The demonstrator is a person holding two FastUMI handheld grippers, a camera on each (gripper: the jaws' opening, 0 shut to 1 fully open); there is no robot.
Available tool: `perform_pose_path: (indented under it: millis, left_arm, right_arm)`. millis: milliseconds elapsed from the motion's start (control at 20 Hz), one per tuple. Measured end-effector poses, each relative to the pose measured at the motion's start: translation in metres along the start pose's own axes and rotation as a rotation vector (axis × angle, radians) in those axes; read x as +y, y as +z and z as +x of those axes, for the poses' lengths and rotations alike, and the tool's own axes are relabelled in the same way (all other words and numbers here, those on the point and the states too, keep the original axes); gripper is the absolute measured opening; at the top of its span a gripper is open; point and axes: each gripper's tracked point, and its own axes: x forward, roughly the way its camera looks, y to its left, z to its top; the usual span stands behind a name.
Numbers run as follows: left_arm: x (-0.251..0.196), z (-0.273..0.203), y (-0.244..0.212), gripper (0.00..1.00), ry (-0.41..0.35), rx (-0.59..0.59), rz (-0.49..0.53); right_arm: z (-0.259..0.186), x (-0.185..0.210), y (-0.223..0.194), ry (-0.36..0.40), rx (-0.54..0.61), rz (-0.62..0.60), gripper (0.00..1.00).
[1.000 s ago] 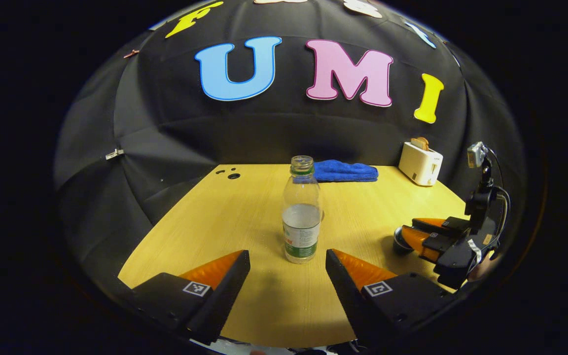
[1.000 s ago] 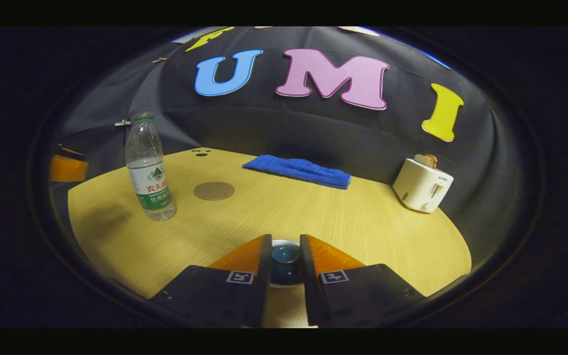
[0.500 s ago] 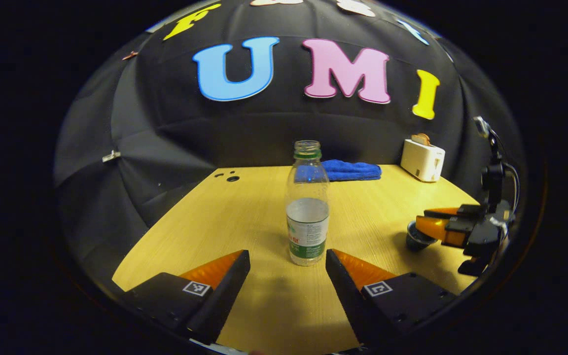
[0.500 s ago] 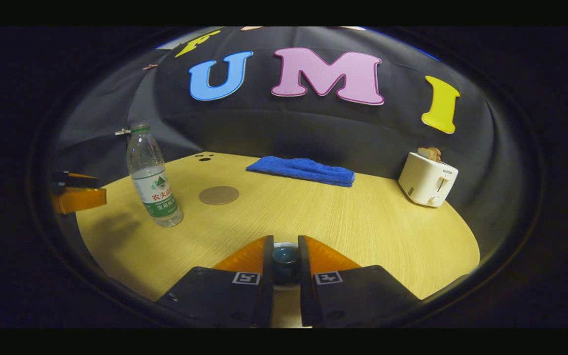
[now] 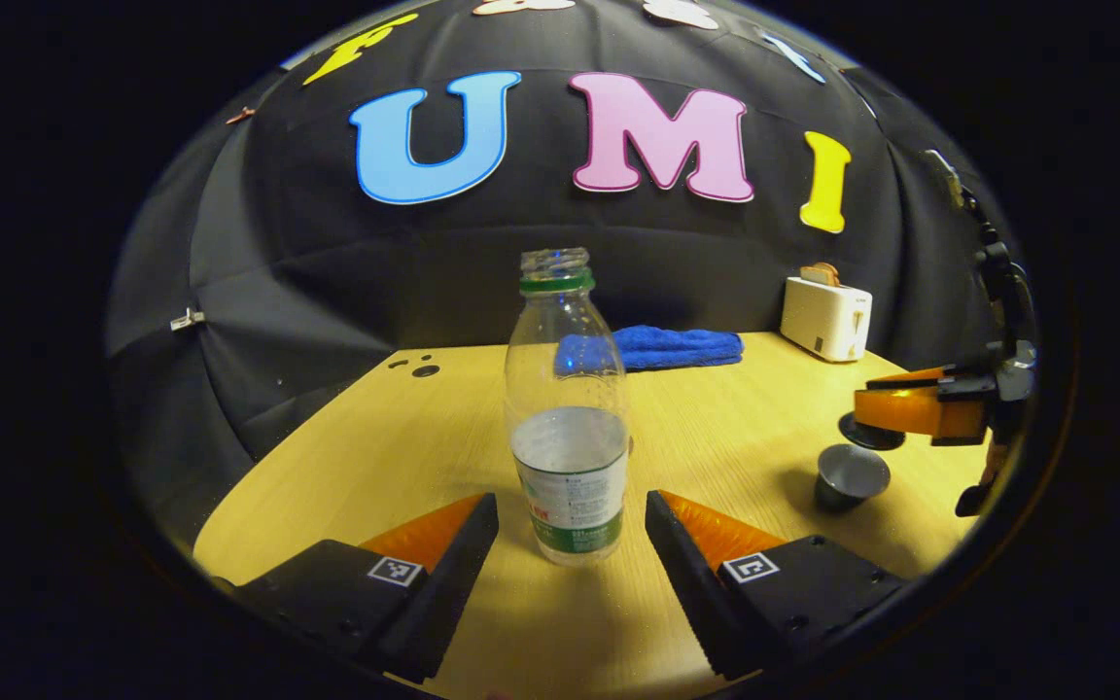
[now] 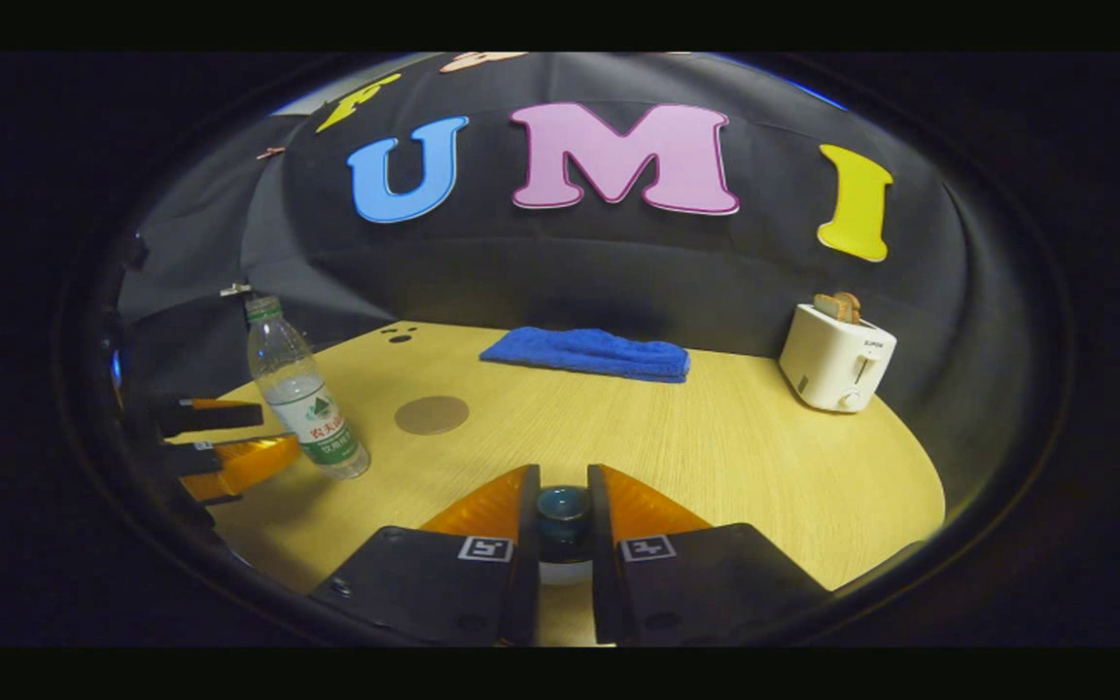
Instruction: Open the teacup lid with one hand, grasp the water bottle and pour water into the teacup with the other hand; after pouring, place the water bottle on the coaster and then close the teacup lid.
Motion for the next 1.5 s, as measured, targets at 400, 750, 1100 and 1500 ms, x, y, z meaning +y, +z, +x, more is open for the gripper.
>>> perform_pose_path:
  millis: [400,750,1100,1500]
  left_arm:
    - [0.001,0.054,0.021,0.95,-0.035,-0.113,0.006]
    - [-0.007,0.064,0.019,0.81,-0.061,-0.106,0.002]
    - [-0.011,0.06,0.027,0.76,-0.026,-0.061,0.227]
    - [-0.043,0.052,0.029,0.75,-0.019,-0.053,0.648]
  right_arm:
    - [-0.012,-0.008,0.002,-0.011,0.0,0.038,0.25]
    - [-0.019,-0.019,0.001,-0.026,-0.001,0.058,0.25]
    - [-0.025,-0.046,0.002,-0.065,-0.013,0.081,0.2]
    - [-0.042,-0.092,-0.01,-0.121,-0.016,0.104,0.19]
